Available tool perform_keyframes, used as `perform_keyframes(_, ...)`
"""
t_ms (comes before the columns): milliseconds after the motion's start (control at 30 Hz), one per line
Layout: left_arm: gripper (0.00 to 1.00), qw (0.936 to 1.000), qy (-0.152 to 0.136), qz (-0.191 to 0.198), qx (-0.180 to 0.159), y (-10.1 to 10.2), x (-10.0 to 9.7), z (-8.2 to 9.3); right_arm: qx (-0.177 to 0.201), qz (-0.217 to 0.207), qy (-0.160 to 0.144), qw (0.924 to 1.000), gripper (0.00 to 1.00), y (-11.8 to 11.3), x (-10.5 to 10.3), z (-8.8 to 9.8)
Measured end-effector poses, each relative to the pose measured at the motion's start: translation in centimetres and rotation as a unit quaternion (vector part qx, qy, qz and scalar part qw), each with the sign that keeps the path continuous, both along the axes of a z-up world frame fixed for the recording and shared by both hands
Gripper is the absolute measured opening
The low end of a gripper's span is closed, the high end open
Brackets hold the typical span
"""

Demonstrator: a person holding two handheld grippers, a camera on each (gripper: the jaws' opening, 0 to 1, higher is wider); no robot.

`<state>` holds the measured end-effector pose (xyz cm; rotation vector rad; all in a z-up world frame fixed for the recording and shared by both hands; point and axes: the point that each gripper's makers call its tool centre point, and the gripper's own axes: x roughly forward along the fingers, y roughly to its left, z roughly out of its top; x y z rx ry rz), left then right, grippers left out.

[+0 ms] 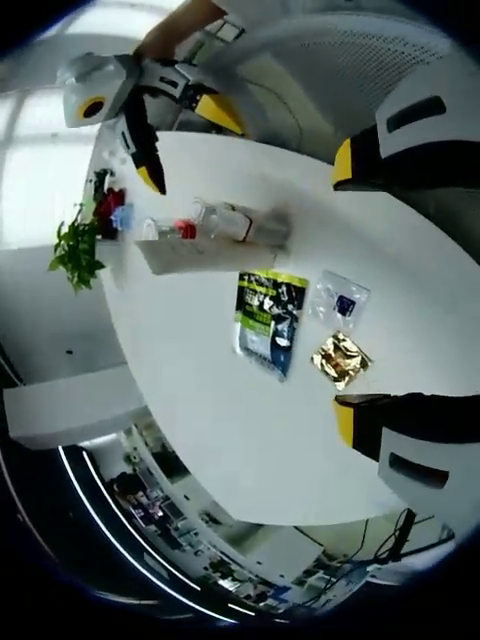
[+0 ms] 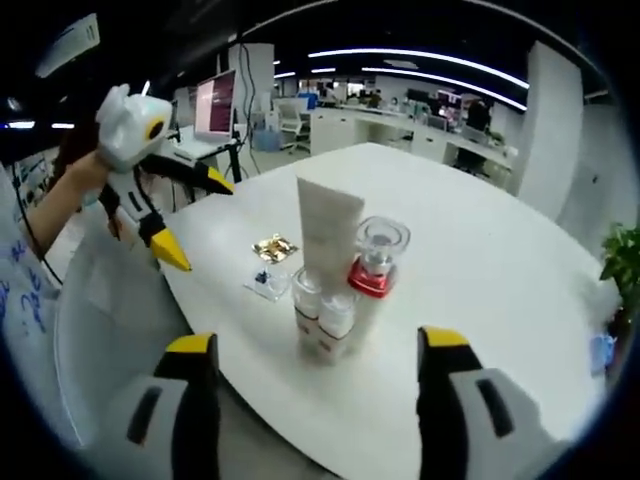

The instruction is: Arrange the skincare products in the storage area until every visible bottle or jar stands upright without overlapping.

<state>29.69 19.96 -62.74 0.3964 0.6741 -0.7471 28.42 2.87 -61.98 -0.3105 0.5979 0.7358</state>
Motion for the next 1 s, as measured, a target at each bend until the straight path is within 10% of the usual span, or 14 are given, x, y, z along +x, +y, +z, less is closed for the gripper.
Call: perform_keyframes(1000,0.97,0.9999,0.002,0.017,0.003,2.4,-1.0,0.6,-0.013,0.025,0.004,0.9996,0.99,0.9,-0.6,0.3)
